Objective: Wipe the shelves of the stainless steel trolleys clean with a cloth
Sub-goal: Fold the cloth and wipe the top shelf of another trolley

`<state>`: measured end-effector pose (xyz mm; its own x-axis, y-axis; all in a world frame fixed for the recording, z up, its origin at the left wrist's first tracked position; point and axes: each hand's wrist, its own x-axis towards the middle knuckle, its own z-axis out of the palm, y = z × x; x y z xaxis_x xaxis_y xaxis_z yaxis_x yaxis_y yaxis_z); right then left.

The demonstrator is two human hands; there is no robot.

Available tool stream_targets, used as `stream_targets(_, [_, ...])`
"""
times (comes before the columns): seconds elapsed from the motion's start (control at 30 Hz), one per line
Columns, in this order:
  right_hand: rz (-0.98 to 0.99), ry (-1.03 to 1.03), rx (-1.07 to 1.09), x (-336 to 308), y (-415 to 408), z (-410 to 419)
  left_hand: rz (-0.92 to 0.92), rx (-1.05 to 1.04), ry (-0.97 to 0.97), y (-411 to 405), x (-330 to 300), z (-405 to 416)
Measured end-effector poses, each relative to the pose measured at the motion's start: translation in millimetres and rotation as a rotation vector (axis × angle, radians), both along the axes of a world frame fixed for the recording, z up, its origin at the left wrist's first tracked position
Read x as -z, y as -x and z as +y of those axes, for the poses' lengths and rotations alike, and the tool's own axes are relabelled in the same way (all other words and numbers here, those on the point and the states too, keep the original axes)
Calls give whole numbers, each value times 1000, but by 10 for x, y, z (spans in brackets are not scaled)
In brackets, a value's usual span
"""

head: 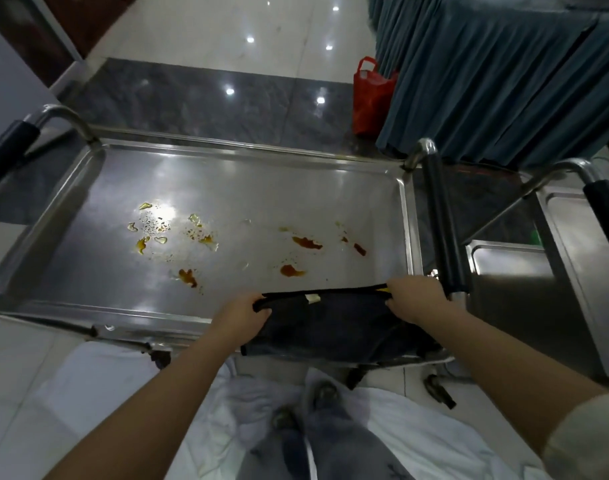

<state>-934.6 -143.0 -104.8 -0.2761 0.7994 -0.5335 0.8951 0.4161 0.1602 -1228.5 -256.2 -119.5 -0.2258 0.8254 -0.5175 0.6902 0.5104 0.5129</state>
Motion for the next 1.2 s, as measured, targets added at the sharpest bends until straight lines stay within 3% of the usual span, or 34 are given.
stream_targets(0.1, [-70, -67, -50, 53, 14, 3, 179, -84, -36, -84, 80, -15])
stream_targets(0.2, [61, -196, -230, 136, -2, -57, 270, -156, -92, -116, 108, -79])
stream_targets(0.27, [196, -149, -374, 216, -20, -197, 299, -196, -168, -113, 116, -174])
stream_targets(0.37, [198, 17, -460, 380, -86, -457, 288, -319, -225, -82, 197, -405])
stream_targets(0.5, [126, 115, -306, 597, -216, -668, 82, -304, 258, -46, 385, -629])
stream_targets(0.53, [118, 113, -290, 618, -215, -692, 12, -336, 298, -61, 437, -665])
stream_targets(0.67, [112, 130, -258, 634, -160, -715, -384, -613, 135, -126, 575, -713])
stream_targets(0.77, [116, 148, -250, 604, -160, -665, -630, -699, 113, -78, 620, -743])
stream_targets(0.97, [126, 112, -272, 579, -110, -531, -648, -621, -50, -23, 518, -834])
stream_targets(1.2, [239, 112, -334, 429, 54, -382, -436, -418, -269, -138, -64, -669])
